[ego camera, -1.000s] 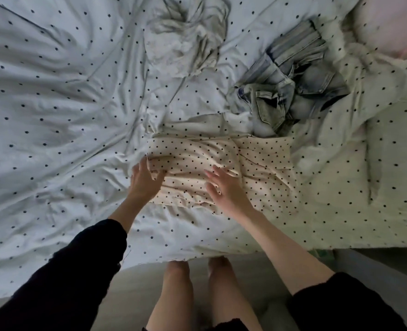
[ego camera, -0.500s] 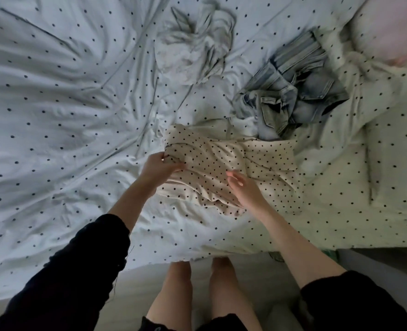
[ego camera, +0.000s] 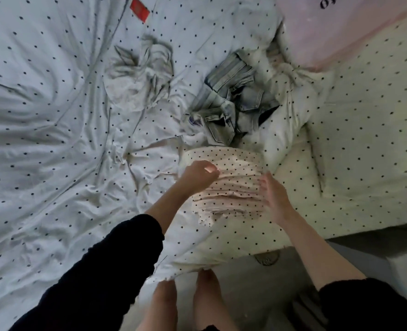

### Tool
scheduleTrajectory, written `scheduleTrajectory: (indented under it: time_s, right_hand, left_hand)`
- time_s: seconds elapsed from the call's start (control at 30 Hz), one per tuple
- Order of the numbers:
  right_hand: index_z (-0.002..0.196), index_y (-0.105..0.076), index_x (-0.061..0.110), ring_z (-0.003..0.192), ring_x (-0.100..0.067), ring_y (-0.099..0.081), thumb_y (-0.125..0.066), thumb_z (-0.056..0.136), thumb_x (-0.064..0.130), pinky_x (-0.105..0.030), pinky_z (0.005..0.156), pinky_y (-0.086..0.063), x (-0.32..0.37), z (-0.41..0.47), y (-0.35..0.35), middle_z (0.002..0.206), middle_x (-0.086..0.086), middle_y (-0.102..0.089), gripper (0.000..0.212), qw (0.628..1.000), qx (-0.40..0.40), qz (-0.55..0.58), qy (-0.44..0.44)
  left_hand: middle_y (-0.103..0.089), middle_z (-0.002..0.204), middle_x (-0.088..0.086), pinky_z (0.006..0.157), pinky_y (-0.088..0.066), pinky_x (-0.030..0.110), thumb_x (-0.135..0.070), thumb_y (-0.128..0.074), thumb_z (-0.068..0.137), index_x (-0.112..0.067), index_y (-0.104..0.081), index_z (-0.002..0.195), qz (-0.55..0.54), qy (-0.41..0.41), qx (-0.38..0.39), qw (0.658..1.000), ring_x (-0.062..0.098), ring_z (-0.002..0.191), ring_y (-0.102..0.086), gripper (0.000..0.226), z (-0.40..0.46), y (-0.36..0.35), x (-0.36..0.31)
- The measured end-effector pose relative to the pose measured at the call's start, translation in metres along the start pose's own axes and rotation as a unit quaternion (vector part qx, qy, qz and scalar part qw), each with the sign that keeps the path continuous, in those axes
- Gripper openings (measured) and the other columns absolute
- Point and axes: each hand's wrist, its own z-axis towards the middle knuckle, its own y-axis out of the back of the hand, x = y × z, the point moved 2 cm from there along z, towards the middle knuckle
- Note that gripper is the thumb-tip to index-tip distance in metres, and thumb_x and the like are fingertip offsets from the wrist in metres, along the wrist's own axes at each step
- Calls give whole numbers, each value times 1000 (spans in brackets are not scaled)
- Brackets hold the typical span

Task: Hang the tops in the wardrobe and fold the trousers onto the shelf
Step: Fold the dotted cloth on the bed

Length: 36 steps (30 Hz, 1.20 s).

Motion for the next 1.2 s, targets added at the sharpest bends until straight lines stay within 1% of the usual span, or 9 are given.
scheduleTrajectory:
  time_s: [0.1, 0.3, 0.4, 0.57, 0.7, 0.8, 1.0, 1.1, 1.2]
  right_hand:
    - [106, -55, 13, 99, -22, -50, -34, 99, 47, -34, 88, -40, -15, 14, 6, 102, -11, -53, 40, 995, 0, -96, 33]
    - [135, -44, 9, 118, -22, -50, -51, 94, 32, -30, 90, -40, -34, 42, 0, 130, -4, -51, 47, 991, -35, -122, 51]
    - [121, -55, 12, 107, -22, -55, -55, 91, 39, -32, 86, -44, -46, 58, 5, 121, -4, -59, 40, 997, -43, -62, -36]
    - [120, -55, 27, 123, -20, -46, -60, 77, 60, -42, 102, -37, -65, 64, 21, 130, 4, -50, 55, 973, 142, 9, -184]
    - [129, -46, 33, 127, -18, -43, -65, 73, 56, -47, 111, -29, -67, 67, 27, 132, 8, -45, 64, 952, 229, 25, -201]
    - [117, -59, 24, 122, -19, -50, -73, 68, 41, -49, 109, -31, -67, 67, 27, 129, 4, -57, 54, 941, 243, 59, -226]
    - [107, -66, 14, 110, -22, -59, -79, 63, 31, -46, 104, -40, -56, 62, 27, 112, -3, -67, 50, 952, 195, 57, -229]
    - [116, -61, 14, 117, -18, -49, -82, 61, 41, -40, 101, -40, -45, 53, 32, 121, 0, -57, 64, 973, 122, -12, -194]
    - [113, -62, 10, 105, -15, -55, -81, 64, 42, -29, 84, -44, -30, 42, 36, 111, 1, -60, 61, 984, 84, -45, -149]
  left_hand:
    - [-55, 131, 15, 101, -41, 35, -20, -53, 94, -5, -51, 129, -3, 83, -55, 995, 27, 118, -52, 38, 13, -1, 43]
    - [-45, 139, 11, 93, -43, 37, -35, -55, 93, -4, -41, 138, -175, 173, -30, 969, 24, 114, -48, 56, 33, -20, 92]
    - [-52, 122, 4, 86, -37, 37, -38, -57, 91, -8, -47, 132, -267, 180, -49, 946, 19, 111, -45, 52, 49, -30, 89]
    - [-52, 127, 3, 87, -41, 38, -41, -61, 87, -10, -49, 129, -290, 174, -56, 940, 22, 115, -48, 54, 78, -10, 80]
    - [-33, 149, 13, 95, -39, 40, -53, -69, 69, -7, -40, 138, -266, 176, 22, 947, 31, 133, -36, 88, 94, 6, 74]
    - [-38, 147, 13, 98, -39, 40, -52, -77, 53, -6, -39, 139, -252, 202, 45, 946, 29, 131, -40, 105, 100, 13, 75]
    - [-59, 96, 8, 91, -44, 32, -24, -71, 80, -10, -61, 97, -209, 215, 7, 954, 19, 88, -53, 25, 109, 15, 71]
    - [-59, 92, 5, 76, -44, 27, -20, -69, 82, -10, -61, 94, -212, 209, 16, 955, 17, 81, -54, 18, 97, 20, 68]
    - [-61, 98, 2, 89, -43, 32, -19, -67, 83, -9, -62, 98, -208, 200, 27, 957, 16, 90, -57, 19, 78, 30, 73]
